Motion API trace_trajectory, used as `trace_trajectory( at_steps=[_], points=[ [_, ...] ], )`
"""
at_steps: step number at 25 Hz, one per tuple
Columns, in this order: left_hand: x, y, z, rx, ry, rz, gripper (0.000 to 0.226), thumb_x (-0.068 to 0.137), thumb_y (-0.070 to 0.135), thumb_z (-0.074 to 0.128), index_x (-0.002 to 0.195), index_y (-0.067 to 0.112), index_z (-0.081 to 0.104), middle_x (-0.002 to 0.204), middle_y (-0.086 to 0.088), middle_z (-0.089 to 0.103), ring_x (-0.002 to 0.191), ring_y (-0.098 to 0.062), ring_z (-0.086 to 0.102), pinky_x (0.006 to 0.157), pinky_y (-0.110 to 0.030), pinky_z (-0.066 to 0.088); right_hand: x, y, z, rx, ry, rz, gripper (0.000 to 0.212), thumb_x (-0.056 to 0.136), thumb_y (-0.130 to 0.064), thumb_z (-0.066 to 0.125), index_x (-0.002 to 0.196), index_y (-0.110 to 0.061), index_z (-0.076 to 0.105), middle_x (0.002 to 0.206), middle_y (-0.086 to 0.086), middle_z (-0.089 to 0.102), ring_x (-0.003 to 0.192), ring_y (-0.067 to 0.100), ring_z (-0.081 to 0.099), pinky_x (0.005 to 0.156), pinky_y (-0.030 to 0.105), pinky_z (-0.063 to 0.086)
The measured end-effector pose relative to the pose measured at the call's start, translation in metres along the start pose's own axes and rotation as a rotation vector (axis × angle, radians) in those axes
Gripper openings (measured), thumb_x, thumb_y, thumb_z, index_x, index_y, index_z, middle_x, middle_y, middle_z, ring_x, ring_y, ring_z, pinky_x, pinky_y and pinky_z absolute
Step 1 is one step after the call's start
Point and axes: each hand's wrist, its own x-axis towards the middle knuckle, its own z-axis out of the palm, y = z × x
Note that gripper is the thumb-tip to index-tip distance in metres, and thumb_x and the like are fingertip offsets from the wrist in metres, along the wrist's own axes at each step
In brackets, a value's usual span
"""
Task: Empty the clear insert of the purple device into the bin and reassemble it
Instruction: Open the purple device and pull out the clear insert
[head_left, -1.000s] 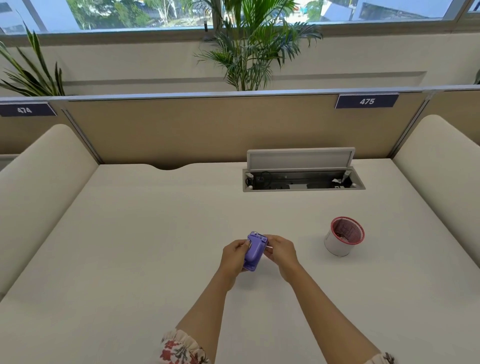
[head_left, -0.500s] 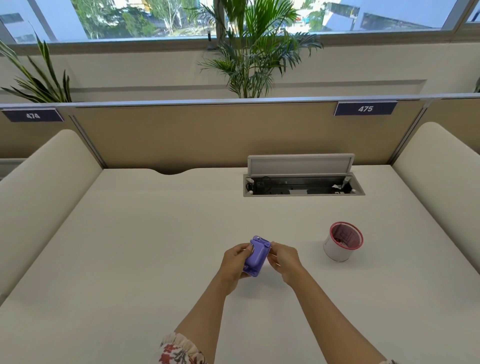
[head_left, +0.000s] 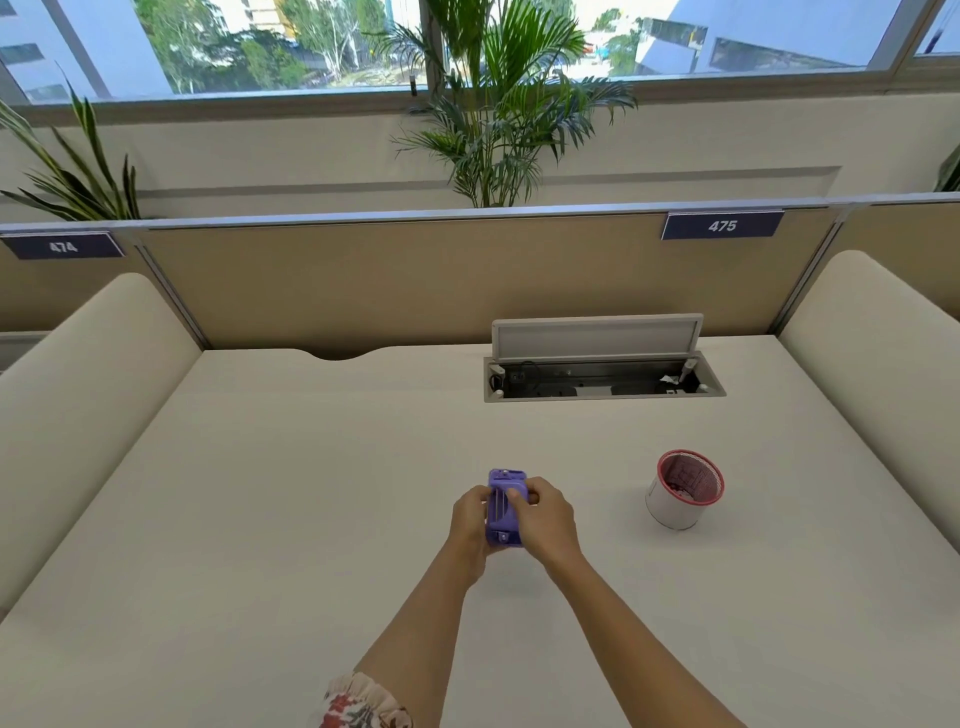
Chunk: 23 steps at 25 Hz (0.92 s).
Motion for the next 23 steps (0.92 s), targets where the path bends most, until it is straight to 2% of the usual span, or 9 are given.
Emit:
trace_trajectory(
  at_steps=[4,6,8,11,14,16,20,23],
  points=[
    [0.01,-0.001,-0.008,-0.034,0.025,-0.078,0.053,0.103,0.044,0.031,0.11,0.01,0.071,0.1,-0.016,0.075,0.089,-0.034,0.072,0.076,-0.045,0.059,-0.006,0.003,-0.001,-0.009,-0.064,-0.047,0.014,0.094,-0.024,0.056,0.097,-0.014,0.066,0.091,-0.001,0.069,0.08,0.016,0.064,0.068,0.026,0.05],
    [0.015,-0.004,-0.012,-0.002,0.043,-0.068,0.054,0.102,0.049,0.036,0.114,0.011,0.071,0.109,-0.018,0.075,0.103,-0.038,0.071,0.088,-0.053,0.058,-0.008,0.005,0.002,-0.008,-0.075,-0.047,0.015,0.094,-0.025,0.056,0.097,-0.015,0.067,0.092,0.0,0.071,0.085,0.02,0.066,0.073,0.031,0.052],
    [0.018,-0.006,-0.017,0.0,0.053,-0.057,0.051,0.102,0.049,0.039,0.113,0.01,0.071,0.112,-0.019,0.074,0.106,-0.039,0.069,0.093,-0.057,0.055,-0.008,0.004,0.003,-0.01,-0.081,-0.05,0.016,0.093,-0.026,0.057,0.097,-0.016,0.068,0.092,0.001,0.072,0.087,0.021,0.067,0.076,0.034,0.053],
    [0.017,-0.006,-0.019,-0.038,0.07,-0.045,0.05,0.102,0.048,0.04,0.111,0.01,0.07,0.112,-0.018,0.073,0.096,-0.036,0.07,0.091,-0.054,0.055,-0.006,0.003,0.001,-0.012,-0.107,-0.08,0.016,0.094,-0.026,0.057,0.099,-0.018,0.069,0.084,-0.005,0.067,0.079,0.016,0.064,0.069,0.029,0.051],
    [0.014,-0.004,-0.019,-0.052,0.074,-0.028,0.046,0.102,0.045,0.041,0.104,0.01,0.07,0.102,-0.015,0.073,0.086,-0.032,0.07,0.081,-0.049,0.057,-0.007,0.003,0.001,0.0,-0.12,-0.083,0.016,0.094,-0.026,0.057,0.098,-0.018,0.07,0.076,-0.009,0.062,0.071,0.011,0.058,0.064,0.023,0.045],
    [0.01,-0.003,-0.02,-0.076,0.032,-0.021,0.044,0.103,0.044,0.042,0.103,0.01,0.07,0.101,-0.014,0.073,0.086,-0.031,0.07,0.078,-0.047,0.057,-0.008,0.003,0.001,0.024,-0.095,-0.06,0.015,0.093,-0.028,0.057,0.093,-0.019,0.069,0.074,-0.008,0.062,0.071,0.013,0.059,0.066,0.029,0.048],
    [-0.004,-0.013,-0.017,-0.235,-0.109,-0.019,0.044,0.105,0.037,0.037,0.119,0.008,0.067,0.108,-0.015,0.075,0.095,-0.029,0.07,0.081,-0.043,0.058,-0.006,0.001,-0.001,0.117,-0.014,-0.002,0.019,0.091,-0.031,0.057,0.088,-0.015,0.068,0.075,0.005,0.068,0.071,0.018,0.061,0.075,0.044,0.055],
    [-0.015,-0.024,-0.01,-0.361,-0.17,-0.011,0.04,0.106,0.031,0.038,0.121,0.006,0.065,0.108,-0.018,0.074,0.102,-0.03,0.068,0.077,-0.045,0.059,-0.002,-0.003,-0.004,0.183,0.043,0.043,0.02,0.086,-0.032,0.059,0.083,-0.015,0.068,0.081,0.011,0.071,0.071,0.02,0.063,0.079,0.048,0.056]
  ],
)
